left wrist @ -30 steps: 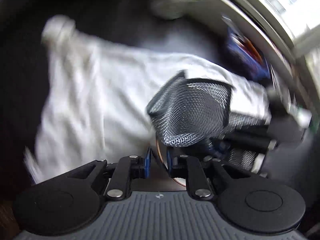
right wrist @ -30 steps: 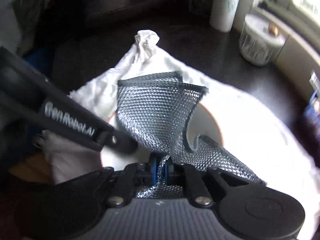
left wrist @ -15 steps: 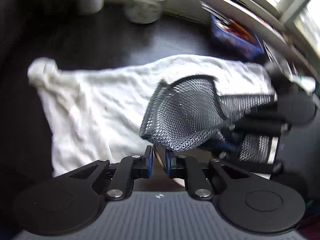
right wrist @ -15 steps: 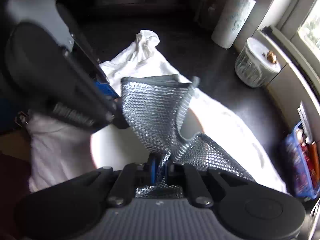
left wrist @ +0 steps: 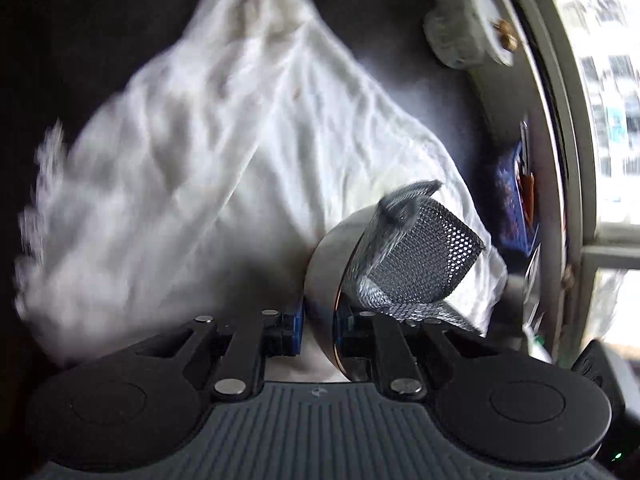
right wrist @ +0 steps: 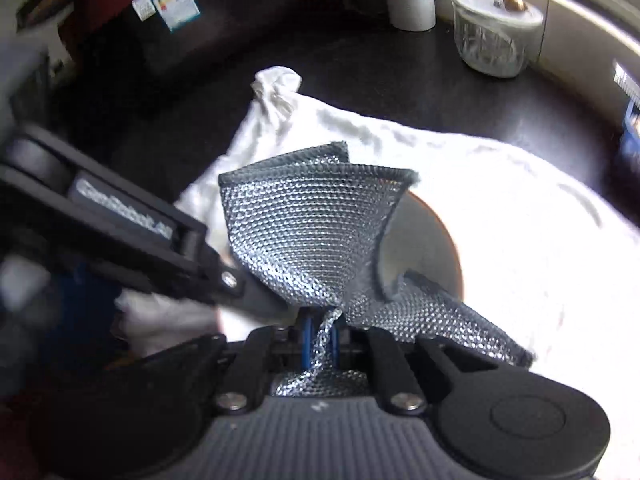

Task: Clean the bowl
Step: 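Tilt the bowl with the left gripper while the right gripper scrubs its inside with the pad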

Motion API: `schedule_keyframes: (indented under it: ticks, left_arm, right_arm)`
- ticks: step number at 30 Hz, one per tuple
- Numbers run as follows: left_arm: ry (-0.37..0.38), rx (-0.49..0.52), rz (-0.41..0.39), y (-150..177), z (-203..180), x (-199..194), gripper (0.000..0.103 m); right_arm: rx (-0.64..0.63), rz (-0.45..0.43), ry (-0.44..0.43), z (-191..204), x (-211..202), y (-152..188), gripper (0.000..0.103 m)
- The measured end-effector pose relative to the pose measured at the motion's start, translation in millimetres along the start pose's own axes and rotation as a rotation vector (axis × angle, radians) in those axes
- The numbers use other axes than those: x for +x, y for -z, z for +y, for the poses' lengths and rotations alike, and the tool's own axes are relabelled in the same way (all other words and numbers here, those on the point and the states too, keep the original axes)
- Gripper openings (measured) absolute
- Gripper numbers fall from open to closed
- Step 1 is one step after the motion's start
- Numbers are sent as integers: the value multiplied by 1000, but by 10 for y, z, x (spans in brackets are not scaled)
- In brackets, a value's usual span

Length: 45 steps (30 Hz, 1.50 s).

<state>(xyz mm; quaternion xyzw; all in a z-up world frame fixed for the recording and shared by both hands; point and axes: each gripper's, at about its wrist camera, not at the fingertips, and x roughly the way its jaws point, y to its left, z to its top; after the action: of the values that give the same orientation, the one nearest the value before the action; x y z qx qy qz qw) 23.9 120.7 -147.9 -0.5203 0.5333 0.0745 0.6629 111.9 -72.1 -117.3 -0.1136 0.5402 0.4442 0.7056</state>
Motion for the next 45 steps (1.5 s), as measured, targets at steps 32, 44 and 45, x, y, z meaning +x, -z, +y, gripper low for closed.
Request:
schedule_keyframes:
  ticks: [32,44,45]
  left_arm:
    - [-35,118,-7,-82,-181,18,14]
    - [-320,941,-96,308,-910,96,17]
    - [-379,1103,-125,395,-1002,133,17]
  right_arm:
    - [43,-38,46,-13,-62,54,7]
    - [-296,-18,268,293,-134,79,7]
    - [-350,-18,304,325,-131,75,6]
